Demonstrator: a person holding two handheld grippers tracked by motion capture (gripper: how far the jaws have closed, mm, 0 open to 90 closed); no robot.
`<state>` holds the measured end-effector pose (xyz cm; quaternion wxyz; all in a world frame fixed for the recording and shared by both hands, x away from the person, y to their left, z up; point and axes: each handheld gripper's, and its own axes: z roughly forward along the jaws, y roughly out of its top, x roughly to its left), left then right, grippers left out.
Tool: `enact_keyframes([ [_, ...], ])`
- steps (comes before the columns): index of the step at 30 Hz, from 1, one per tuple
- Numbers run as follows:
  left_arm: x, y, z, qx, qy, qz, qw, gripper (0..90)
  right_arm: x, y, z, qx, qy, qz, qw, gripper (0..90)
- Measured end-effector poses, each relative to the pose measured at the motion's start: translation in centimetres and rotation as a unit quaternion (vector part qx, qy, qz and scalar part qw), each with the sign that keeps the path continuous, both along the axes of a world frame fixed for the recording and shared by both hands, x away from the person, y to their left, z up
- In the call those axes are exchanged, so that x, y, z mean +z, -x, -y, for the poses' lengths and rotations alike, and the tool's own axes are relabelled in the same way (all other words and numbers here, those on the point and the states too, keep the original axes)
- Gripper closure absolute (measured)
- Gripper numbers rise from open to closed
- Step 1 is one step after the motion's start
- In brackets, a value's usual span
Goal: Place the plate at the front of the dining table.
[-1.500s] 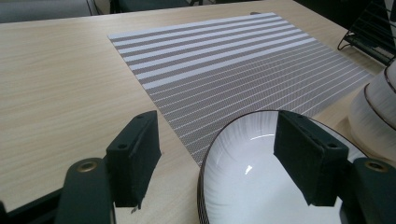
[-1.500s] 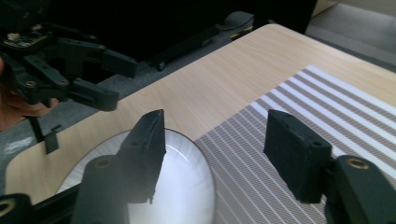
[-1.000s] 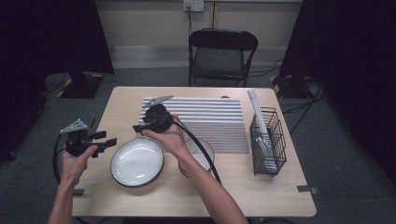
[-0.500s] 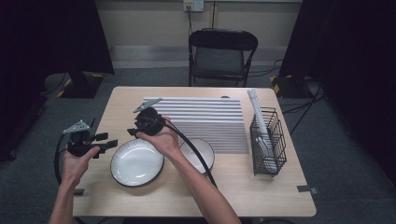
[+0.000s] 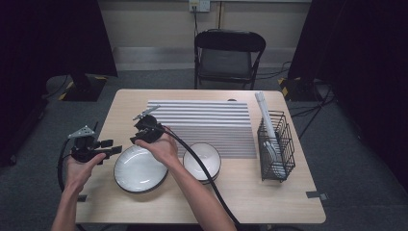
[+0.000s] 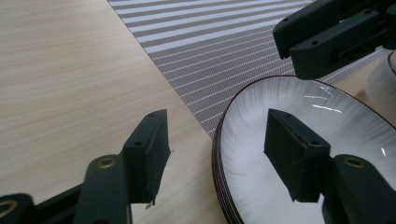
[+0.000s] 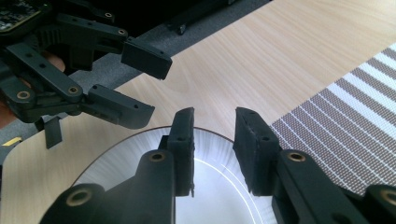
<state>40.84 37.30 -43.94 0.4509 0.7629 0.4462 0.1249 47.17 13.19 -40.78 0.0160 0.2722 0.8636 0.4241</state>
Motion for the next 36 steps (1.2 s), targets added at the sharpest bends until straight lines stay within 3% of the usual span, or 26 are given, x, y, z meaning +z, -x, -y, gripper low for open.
enact_keyframes([
  [13, -0.6, -0.2, 0.2, -0.017, 0.009, -0.011, 0.9998, 56.9, -2.1, -0.5, 0.3, -0.021, 0.023, -0.018, 0.9993, 64.8],
  [21, -1.0, -0.4, 0.4, -0.018, 0.004, -0.023, 0.9996, 62.3, -2.6, -0.9, 0.9, -0.059, 0.032, -0.025, 0.9974, 70.0],
  [36, -1.6, -0.7, 0.4, -0.015, 0.01, -0.035, 0.9992, 71.6, -3.5, -1.3, 1.2, -0.087, 0.039, -0.032, 0.995, 80.3],
])
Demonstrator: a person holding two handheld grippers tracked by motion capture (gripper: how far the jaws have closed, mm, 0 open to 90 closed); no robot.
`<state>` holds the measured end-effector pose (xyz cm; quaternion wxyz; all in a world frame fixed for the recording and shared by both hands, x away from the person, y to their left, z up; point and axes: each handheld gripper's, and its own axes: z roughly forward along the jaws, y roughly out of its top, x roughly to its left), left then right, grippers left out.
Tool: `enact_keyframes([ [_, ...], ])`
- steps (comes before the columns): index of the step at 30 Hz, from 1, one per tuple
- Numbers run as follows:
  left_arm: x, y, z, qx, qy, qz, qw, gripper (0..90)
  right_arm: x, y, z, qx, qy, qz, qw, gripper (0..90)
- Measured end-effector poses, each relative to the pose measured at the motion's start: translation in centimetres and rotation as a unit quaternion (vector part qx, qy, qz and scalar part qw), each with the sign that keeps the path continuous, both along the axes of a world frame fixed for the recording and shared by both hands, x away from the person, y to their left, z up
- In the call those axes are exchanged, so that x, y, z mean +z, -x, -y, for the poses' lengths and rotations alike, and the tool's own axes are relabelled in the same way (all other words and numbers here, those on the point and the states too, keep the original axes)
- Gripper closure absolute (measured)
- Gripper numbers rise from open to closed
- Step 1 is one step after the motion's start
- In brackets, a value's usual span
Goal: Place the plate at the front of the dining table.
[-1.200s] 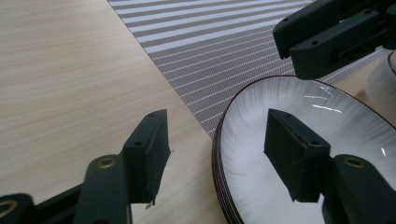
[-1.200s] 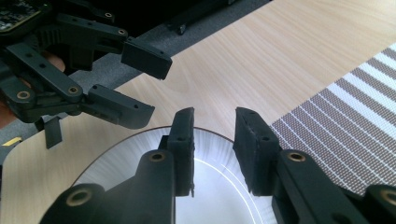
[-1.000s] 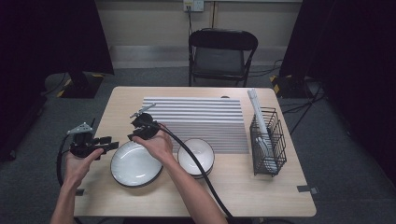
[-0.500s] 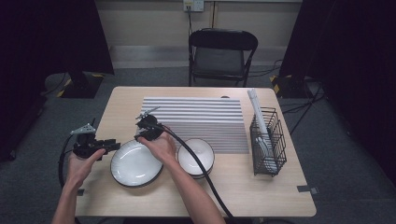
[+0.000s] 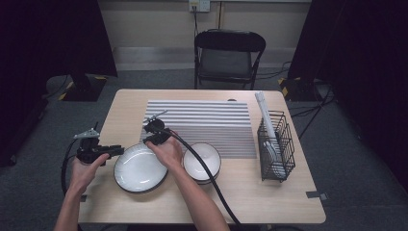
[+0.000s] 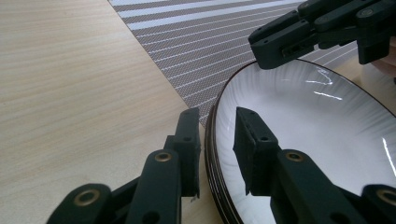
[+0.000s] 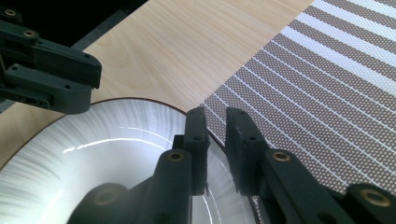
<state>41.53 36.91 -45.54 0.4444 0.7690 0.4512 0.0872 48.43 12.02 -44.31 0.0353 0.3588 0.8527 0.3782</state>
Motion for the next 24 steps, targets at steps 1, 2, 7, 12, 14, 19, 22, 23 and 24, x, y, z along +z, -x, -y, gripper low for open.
enact_keyframes([
  [1, 0.0, 0.0, 0.0, 0.0, 0.0, 0.0, 1.0, 72.0, 0.0, 0.0, 0.0, 0.0, 0.0, 0.0, 1.0, 80.3],
  [2, -0.01, 0.0, 0.0, 0.002, 0.001, 0.0, 1.0, 72.0, -0.06, -0.03, 0.04, 0.0, 0.002, 0.0, 1.0, 80.9],
  [7, -0.08, -0.06, -0.06, 0.006, -0.002, -0.002, 1.0, 72.9, -0.31, -0.1, 0.33, -0.005, -0.005, 0.001, 1.0, 84.4],
  [12, -0.16, -0.07, 0.16, 0.002, -0.001, -0.003, 1.0, 72.9, -0.24, 0.03, 0.39, -0.009, -0.005, -0.003, 0.9999, 85.3],
  [14, -0.15, -0.07, 0.13, 0.003, -0.002, -0.001, 1.0, 73.4, -0.32, -0.04, 0.49, -0.008, -0.011, 0.0, 0.9999, 85.7],
  [19, -0.26, -0.07, 0.07, 0.007, -0.001, 0.002, 1.0, 78.3, -0.29, -0.05, 0.58, -0.007, -0.011, 0.002, 0.9999, 87.1],
  [22, -0.48, -0.08, 0.01, 0.005, 0.005, 0.0, 1.0, 83.5, -0.28, 0.1, 0.54, -0.013, -0.009, -0.004, 0.9999, 87.4],
  [23, -0.48, -0.08, 0.01, 0.005, 0.005, 0.0, 1.0, 83.6, -0.28, 0.1, 0.54, -0.013, -0.009, -0.004, 0.9999, 87.4],
  [24, -0.57, -0.1, 0.02, 0.005, 0.008, -0.002, 1.0, 83.7, -0.28, 0.13, 0.53, -0.015, -0.009, -0.006, 0.9998, 87.4],
])
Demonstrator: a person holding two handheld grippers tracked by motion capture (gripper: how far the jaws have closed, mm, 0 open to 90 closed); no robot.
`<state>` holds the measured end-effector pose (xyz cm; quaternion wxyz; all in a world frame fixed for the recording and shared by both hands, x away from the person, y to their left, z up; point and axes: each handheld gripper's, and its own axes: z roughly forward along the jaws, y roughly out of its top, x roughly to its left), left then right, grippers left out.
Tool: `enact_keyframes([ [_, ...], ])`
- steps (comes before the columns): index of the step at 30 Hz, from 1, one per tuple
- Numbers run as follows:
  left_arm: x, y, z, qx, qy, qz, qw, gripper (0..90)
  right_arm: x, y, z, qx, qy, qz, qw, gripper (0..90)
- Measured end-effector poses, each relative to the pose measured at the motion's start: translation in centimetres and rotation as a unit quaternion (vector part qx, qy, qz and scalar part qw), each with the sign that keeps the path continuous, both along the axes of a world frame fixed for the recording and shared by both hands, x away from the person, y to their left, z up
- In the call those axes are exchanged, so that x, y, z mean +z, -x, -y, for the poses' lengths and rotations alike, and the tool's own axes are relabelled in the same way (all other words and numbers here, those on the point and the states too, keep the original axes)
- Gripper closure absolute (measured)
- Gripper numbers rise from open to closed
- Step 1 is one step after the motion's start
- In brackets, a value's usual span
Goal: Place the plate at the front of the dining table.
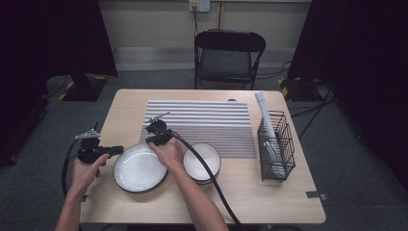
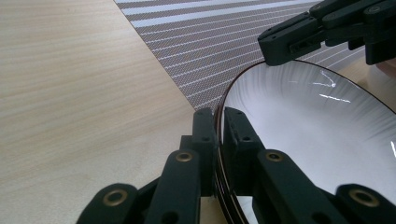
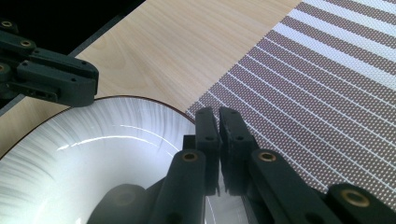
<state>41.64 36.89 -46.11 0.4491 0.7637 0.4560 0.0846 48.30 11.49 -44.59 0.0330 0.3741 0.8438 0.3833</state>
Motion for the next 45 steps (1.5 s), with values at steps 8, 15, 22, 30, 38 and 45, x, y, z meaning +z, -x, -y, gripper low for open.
enact_keyframes([
  [8, -0.02, 0.01, 0.06, -0.005, 0.002, -0.007, 1.0, 88.1, -0.03, -0.06, 0.02, 0.001, 0.0, 0.002, 1.0, 87.2],
  [15, -0.02, -0.02, 0.05, -0.004, 0.004, -0.01, 0.9999, 88.3, -0.05, 0.05, 0.0, -0.002, 0.002, 0.007, 1.0, 84.5],
  [22, -0.05, -0.01, 0.05, -0.001, 0.007, -0.011, 0.9999, 88.3, -0.03, 0.15, 0.22, -0.006, -0.001, 0.006, 1.0, 87.3],
  [30, 0.01, 0.1, 0.09, 0.001, 0.014, -0.013, 0.9998, 83.7, -0.16, 0.07, 0.5, -0.009, -0.009, -0.003, 0.9999, 87.7],
  [38, -0.14, 0.07, 0.35, -0.005, 0.004, -0.012, 0.9999, 81.1, -0.17, 0.13, 0.51, -0.018, -0.013, -0.011, 0.9997, 87.8],
  [45, -0.19, 0.02, 0.29, -0.001, -0.003, -0.016, 0.9999, 85.2, -0.54, 0.41, 0.58, -0.025, -0.008, -0.015, 0.9995, 87.9],
])
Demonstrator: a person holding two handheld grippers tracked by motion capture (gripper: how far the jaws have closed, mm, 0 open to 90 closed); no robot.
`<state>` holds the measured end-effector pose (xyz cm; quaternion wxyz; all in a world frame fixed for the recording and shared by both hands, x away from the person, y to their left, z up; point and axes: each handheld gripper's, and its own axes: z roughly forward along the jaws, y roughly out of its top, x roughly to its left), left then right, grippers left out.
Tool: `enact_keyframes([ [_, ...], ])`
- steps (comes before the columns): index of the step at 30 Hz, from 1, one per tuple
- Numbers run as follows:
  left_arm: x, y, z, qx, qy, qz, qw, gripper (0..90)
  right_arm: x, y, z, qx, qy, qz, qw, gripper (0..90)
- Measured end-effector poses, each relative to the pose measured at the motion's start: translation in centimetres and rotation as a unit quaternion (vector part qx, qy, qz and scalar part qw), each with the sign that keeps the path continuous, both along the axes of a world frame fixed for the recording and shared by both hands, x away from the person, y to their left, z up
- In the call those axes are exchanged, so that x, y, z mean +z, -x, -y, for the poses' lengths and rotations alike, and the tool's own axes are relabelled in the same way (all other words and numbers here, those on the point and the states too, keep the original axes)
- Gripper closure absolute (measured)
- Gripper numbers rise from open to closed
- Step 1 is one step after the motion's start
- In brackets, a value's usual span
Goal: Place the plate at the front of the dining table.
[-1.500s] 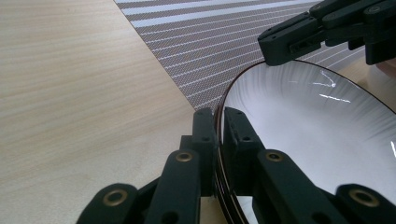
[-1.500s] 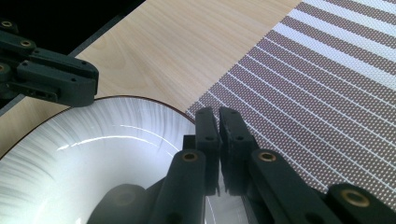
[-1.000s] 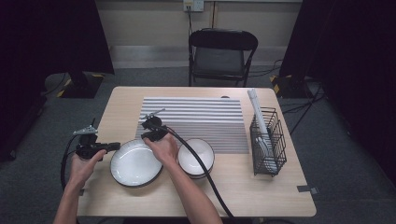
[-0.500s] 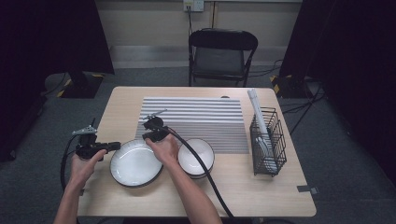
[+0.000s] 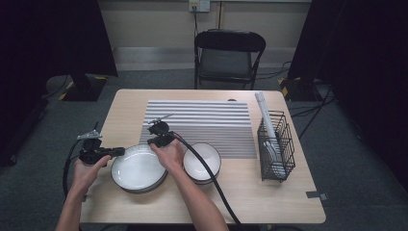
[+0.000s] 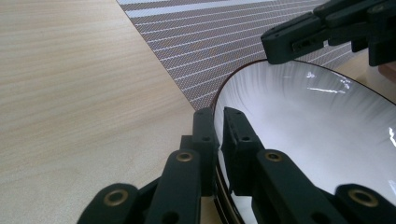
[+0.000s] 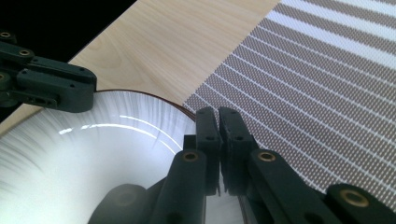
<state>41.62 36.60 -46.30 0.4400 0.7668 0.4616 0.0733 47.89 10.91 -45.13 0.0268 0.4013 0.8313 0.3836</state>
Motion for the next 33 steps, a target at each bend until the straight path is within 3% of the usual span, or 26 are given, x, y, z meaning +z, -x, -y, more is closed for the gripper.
enact_keyframes([
  [14, -0.03, 0.0, 0.05, -0.004, 0.001, -0.001, 1.0, 86.1, -0.14, 0.61, -0.4, 0.001, -0.022, 0.012, 0.9997, 87.8],
  [23, -0.04, -0.02, 0.05, -0.006, 0.002, 0.0, 1.0, 86.9, -0.17, 0.55, -0.35, 0.012, -0.016, 0.025, 0.9995, 86.8],
  [28, -0.03, 0.0, 0.1, -0.003, 0.002, 0.0, 1.0, 86.9, -0.12, 0.67, -0.25, 0.008, -0.009, 0.021, 0.9997, 85.5],
  [33, -0.04, -0.06, 0.07, -0.002, 0.003, -0.003, 1.0, 86.8, -0.24, 0.64, 0.04, 0.002, -0.02, 0.014, 0.9997, 85.8],
])
